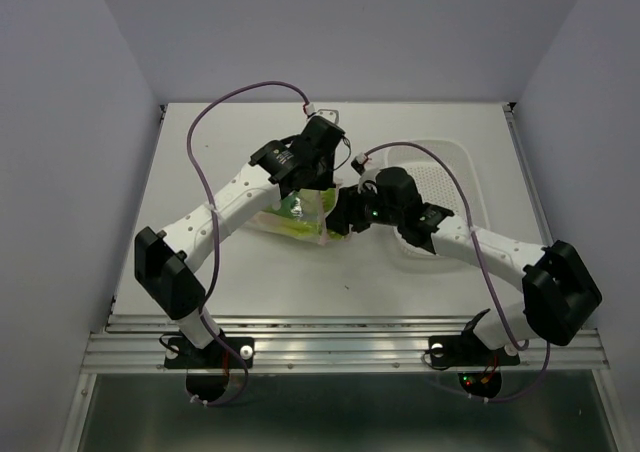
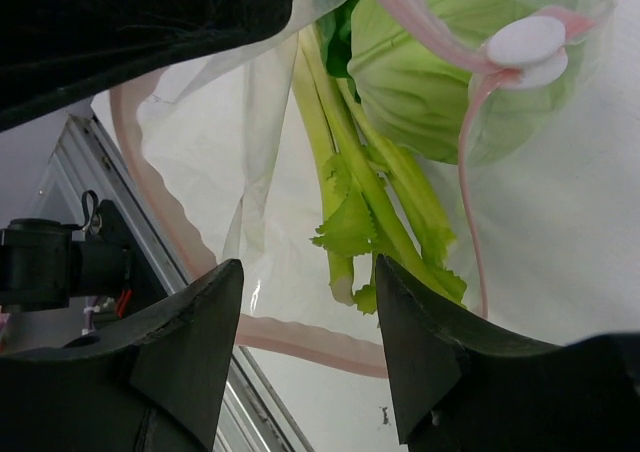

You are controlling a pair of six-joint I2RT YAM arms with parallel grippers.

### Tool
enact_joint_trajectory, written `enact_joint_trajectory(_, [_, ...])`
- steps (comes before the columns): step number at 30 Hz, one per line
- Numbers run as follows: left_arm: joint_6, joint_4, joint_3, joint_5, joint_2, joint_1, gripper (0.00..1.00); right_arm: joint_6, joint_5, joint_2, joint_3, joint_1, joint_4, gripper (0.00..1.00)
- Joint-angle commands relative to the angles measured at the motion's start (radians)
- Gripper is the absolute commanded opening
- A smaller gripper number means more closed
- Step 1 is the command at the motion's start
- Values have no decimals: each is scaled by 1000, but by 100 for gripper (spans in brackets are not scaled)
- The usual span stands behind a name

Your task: Open the zip-top bag and remove the fake food

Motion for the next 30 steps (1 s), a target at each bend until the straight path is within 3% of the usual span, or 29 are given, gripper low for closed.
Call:
enact_joint_trajectory(1, [-9, 46, -11, 10, -65, -7, 0, -11, 58, 19, -18, 28, 74, 61])
enact_joint_trajectory(26, [-46, 72, 7, 48, -63, -15, 0, 3, 75, 173, -26, 85, 163, 63])
enact_joint_trajectory(30, [-52, 78, 3, 57, -65, -15, 0, 20, 81, 192, -26, 85, 184, 59])
